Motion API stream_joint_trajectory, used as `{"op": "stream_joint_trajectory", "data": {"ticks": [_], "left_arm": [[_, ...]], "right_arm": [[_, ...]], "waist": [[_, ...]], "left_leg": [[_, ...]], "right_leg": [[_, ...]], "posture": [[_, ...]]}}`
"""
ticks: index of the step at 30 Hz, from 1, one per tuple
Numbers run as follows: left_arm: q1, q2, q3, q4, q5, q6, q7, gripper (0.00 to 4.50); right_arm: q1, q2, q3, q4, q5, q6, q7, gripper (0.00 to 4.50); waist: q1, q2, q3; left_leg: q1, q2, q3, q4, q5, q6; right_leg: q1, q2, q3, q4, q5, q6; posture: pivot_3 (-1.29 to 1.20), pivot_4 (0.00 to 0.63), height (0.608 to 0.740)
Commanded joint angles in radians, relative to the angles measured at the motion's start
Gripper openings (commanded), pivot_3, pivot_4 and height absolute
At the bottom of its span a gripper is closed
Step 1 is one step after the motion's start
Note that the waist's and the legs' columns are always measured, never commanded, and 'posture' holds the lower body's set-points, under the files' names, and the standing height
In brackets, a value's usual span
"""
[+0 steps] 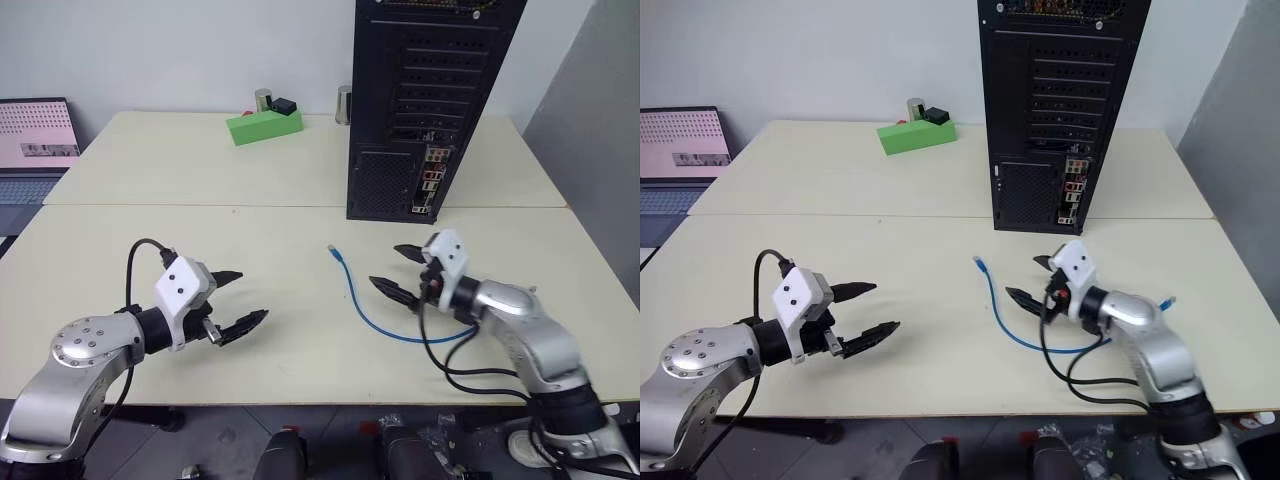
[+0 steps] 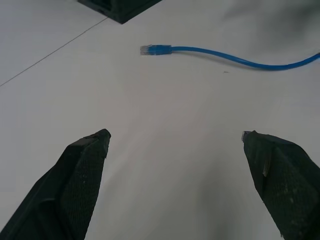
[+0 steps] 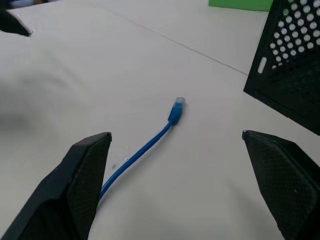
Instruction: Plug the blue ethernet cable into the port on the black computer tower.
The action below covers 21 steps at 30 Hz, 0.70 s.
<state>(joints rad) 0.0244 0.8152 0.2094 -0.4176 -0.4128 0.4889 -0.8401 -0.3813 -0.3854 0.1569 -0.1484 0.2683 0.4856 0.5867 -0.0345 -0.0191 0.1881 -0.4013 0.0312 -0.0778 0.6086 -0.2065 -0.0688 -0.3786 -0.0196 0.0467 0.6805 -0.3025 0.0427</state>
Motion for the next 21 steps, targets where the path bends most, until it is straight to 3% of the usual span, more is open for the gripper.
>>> {"op": "stream_joint_trajectory", "data": {"ticks": [1, 10, 18, 21], "left_arm": [[-0.025, 0.01, 0.003, 0.022, 0.009, -0.032, -0.014, 4.5], [-0.052, 0.011, 0.029, 0.086, -0.027, -0.035, -0.064, 4.5], [-0.072, 0.01, 0.047, 0.137, -0.042, -0.038, -0.077, 4.5], [-0.078, 0.01, 0.049, 0.146, -0.04, -0.043, -0.08, 4.5]], "right_arm": [[-0.06, 0.06, 0.034, 0.054, -0.057, -0.022, -0.056, 4.44], [-0.193, 0.243, 0.077, 0.324, -0.159, -0.087, -0.162, 4.44], [-0.258, 0.32, 0.089, 0.5, -0.239, -0.141, -0.216, 4.44], [-0.263, 0.322, 0.09, 0.523, -0.264, -0.135, -0.227, 3.88]], "waist": [[0.001, 0.0, 0.0], [-0.001, 0.0, 0.0], [-0.006, 0.0, 0.0], [-0.007, 0.0, 0.0]], "left_leg": [[0.0, 0.0, 0.0, 0.0, 0.0, 0.0], [0.0, 0.0, 0.0, 0.0, 0.0, 0.0], [-0.001, 0.0, 0.0, -0.001, 0.0, 0.0], [-0.001, 0.0, 0.0, -0.001, 0.0, 0.0]], "right_leg": [[0.0, 0.0, 0.0, 0.0, 0.0, 0.0], [-0.001, 0.0, 0.0, 0.001, 0.0, 0.0], [-0.002, 0.0, 0.0, 0.001, 0.0, 0.0], [-0.002, 0.0, 0.0, 0.001, 0.0, 0.0]], "posture": [[0.0, 0.15, 0.74], [0.0, 0.15, 0.74], [0.0, 0.15, 0.74], [0.0, 0.15, 0.74]]}}
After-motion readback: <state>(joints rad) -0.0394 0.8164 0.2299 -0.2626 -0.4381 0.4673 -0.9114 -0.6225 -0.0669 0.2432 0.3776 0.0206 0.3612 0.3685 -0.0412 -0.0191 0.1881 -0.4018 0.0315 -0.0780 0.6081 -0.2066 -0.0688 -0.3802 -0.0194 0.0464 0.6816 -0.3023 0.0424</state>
